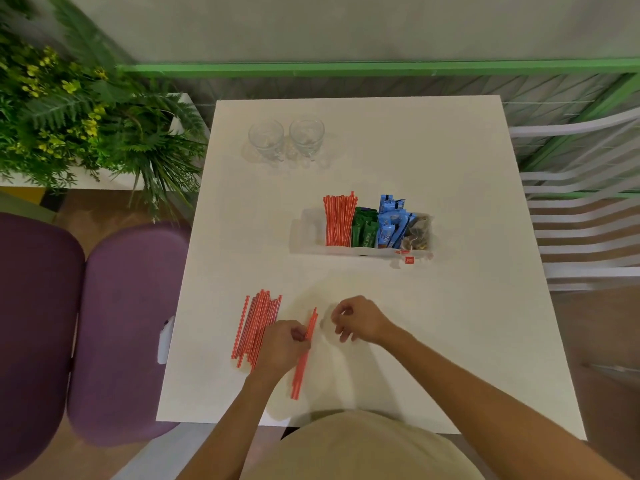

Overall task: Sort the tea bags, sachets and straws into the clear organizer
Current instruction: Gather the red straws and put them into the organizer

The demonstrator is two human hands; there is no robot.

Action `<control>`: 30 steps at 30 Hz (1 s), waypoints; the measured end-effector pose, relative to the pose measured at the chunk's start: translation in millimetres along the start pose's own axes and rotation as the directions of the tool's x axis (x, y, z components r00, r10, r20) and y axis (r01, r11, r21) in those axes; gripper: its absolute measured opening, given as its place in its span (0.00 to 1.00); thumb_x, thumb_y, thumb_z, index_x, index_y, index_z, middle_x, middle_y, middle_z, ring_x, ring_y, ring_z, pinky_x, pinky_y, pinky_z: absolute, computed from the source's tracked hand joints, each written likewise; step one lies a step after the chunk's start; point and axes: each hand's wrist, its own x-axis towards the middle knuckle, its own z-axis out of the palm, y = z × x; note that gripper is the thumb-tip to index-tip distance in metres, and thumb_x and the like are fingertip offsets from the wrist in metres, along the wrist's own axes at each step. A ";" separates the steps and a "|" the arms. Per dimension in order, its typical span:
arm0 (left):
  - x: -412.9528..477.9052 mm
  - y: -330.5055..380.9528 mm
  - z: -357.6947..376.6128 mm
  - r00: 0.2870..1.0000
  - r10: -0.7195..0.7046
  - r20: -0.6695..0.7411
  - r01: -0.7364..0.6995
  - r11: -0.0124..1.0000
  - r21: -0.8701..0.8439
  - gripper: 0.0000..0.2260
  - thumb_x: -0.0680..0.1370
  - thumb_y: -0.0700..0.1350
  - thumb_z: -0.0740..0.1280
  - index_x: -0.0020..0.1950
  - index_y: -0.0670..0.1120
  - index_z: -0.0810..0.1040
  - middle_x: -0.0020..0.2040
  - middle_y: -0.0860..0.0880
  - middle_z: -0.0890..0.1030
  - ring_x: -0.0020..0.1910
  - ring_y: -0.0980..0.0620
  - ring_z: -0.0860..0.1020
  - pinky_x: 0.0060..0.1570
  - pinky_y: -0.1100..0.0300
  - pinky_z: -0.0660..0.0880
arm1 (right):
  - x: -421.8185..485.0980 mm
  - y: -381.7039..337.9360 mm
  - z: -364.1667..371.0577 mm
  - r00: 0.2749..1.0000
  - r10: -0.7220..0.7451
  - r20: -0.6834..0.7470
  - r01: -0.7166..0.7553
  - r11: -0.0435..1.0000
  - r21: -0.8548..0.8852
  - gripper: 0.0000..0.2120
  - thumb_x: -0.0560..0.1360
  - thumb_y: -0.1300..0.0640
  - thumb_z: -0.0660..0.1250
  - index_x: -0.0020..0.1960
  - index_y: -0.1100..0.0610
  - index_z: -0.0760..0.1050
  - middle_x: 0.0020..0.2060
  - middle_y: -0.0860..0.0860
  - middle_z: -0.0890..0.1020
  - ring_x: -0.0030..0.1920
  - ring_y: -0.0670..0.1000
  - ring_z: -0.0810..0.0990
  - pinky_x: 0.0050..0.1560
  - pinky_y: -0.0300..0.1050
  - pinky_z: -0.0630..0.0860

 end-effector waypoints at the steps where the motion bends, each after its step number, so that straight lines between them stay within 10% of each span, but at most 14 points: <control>1: -1.6 3.7 -0.6 1.000 -0.023 0.016 0.024 0.996 -0.083 0.06 0.71 0.35 0.74 0.46 0.43 0.84 0.38 0.48 0.83 0.35 0.51 0.82 0.30 0.60 0.79 | -2.1 2.4 5.5 0.999 0.036 0.022 -0.037 0.998 0.057 0.06 0.77 0.59 0.65 0.47 0.61 0.78 0.37 0.57 0.84 0.32 0.53 0.82 0.32 0.43 0.76; 13: -12.8 35.5 -3.1 0.990 -0.140 0.014 0.113 0.736 -0.667 0.04 0.74 0.36 0.71 0.48 0.40 0.81 0.41 0.43 0.85 0.38 0.49 0.84 0.30 0.58 0.77 | -38.4 12.9 34.1 0.988 -0.072 0.136 0.007 0.904 0.427 0.13 0.77 0.56 0.68 0.51 0.66 0.81 0.44 0.61 0.85 0.41 0.57 0.85 0.42 0.45 0.81; 23: -6.1 39.8 -21.8 1.000 0.020 -0.008 -0.021 0.791 -0.612 0.18 0.75 0.38 0.72 0.62 0.52 0.75 0.50 0.49 0.83 0.47 0.50 0.83 0.35 0.53 0.82 | -42.1 14.1 23.6 0.977 -0.106 0.184 0.026 0.920 0.391 0.11 0.76 0.59 0.69 0.50 0.69 0.80 0.39 0.60 0.85 0.34 0.56 0.84 0.37 0.45 0.78; 30: 1.6 35.4 -33.5 0.987 0.156 0.032 -0.118 0.850 -0.513 0.05 0.75 0.39 0.71 0.50 0.45 0.83 0.44 0.42 0.85 0.45 0.44 0.84 0.40 0.52 0.82 | -44.3 21.3 7.2 0.964 -0.100 0.244 0.005 0.932 0.363 0.09 0.77 0.59 0.68 0.51 0.65 0.81 0.35 0.55 0.82 0.31 0.51 0.78 0.31 0.40 0.71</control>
